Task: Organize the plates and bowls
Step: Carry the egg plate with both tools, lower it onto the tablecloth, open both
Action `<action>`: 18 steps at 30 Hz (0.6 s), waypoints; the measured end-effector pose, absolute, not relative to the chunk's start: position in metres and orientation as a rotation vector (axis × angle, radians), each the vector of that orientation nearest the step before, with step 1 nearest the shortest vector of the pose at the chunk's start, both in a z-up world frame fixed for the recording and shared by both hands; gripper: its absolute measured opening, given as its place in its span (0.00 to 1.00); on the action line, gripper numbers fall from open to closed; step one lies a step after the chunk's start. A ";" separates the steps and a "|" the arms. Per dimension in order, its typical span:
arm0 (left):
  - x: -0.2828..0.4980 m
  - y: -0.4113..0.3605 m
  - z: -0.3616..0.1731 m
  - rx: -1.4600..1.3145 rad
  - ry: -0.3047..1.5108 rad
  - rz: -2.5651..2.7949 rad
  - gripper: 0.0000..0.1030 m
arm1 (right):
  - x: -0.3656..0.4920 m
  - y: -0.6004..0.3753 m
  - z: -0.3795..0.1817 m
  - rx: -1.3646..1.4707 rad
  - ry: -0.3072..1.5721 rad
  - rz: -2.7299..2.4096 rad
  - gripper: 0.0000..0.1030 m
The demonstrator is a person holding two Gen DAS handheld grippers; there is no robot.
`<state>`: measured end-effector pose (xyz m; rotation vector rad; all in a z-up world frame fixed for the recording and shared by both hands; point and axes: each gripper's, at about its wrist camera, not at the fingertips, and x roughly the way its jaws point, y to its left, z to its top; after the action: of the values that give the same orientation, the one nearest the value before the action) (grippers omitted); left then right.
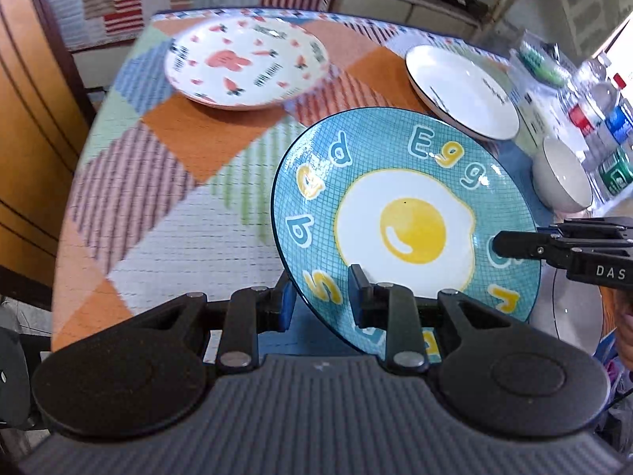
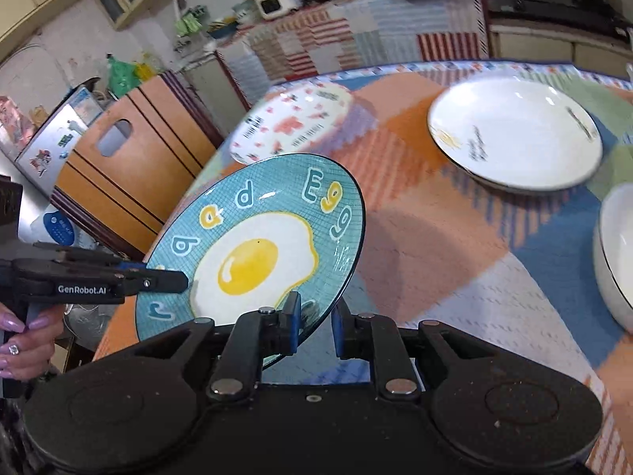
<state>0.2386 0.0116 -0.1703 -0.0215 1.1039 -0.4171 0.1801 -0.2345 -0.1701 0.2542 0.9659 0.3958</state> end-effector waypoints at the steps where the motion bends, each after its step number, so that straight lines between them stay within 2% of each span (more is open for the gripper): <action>1: 0.241 0.007 -0.172 -0.021 1.112 -0.424 0.25 | 0.180 -0.238 -0.172 0.254 0.969 0.389 0.20; 8: 0.252 -0.008 -0.183 -0.036 1.163 -0.442 0.25 | 0.185 -0.251 -0.178 0.239 0.992 0.364 0.20; 18: 0.264 -0.024 -0.205 -0.013 1.172 -0.422 0.25 | 0.198 -0.246 -0.194 0.058 0.991 0.342 0.25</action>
<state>0.2643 -0.0240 -0.2045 -0.0128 1.1722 -0.4218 0.1983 -0.2462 -0.1935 0.0583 0.9910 0.3420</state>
